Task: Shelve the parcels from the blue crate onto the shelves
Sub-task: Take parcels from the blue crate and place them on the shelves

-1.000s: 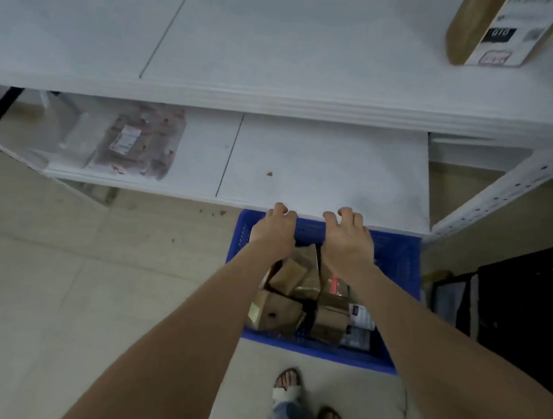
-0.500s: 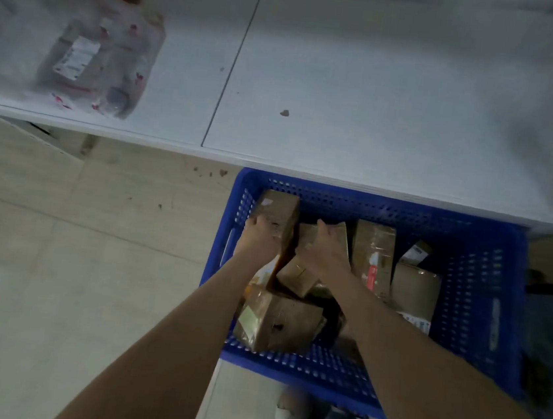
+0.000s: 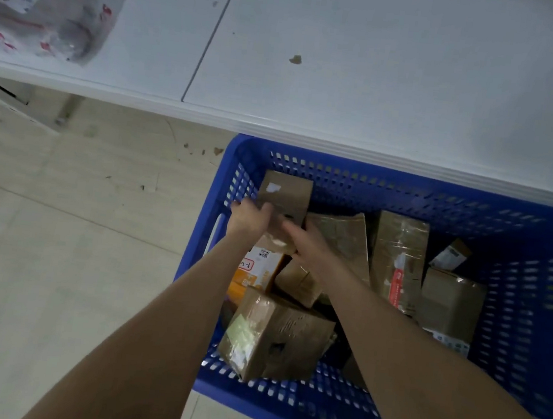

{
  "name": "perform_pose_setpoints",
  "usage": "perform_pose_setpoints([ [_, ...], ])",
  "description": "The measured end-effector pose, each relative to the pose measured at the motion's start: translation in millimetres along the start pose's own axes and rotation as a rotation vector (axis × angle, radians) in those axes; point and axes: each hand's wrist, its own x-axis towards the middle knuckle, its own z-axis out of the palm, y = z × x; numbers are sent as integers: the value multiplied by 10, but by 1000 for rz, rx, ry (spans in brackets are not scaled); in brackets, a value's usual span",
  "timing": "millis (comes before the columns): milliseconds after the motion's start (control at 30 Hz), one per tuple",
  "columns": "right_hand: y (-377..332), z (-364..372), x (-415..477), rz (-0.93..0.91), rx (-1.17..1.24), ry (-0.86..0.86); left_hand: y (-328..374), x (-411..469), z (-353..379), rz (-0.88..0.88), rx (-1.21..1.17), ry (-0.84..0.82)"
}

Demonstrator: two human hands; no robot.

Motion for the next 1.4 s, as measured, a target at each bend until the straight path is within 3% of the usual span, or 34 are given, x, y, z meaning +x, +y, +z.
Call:
perform_pose_setpoints([
  [167,-95,-283,-412,41,64,126,170,-455,-128,-39,-241,-147],
  [300,-487,-313,-1113,44,153,171,455,-1042,-389,-9,-424,-165],
  [600,-1451,-181,-2704,45,11,155,990,-2322,-1421,170,-205,-205],
  [833,-2118,-42,-3685,117,80,172,1698,-3284,-2208,265,-289,-245],
  [967,-2417,-44,-4185,101,161,195,1921,-3649,-2530,231,-546,-188],
  [1100,-2561,-208,-4649,69,431,86,2006,-3884,-2813,158,-628,-23],
  [1233,-2693,-325,-5055,-11,652,-18,2199,-4229,-3027,153,-603,-145],
  [1400,-2936,-364,-5417,-72,712,-187,2411,-4606,-3191,198,-617,-261],
])
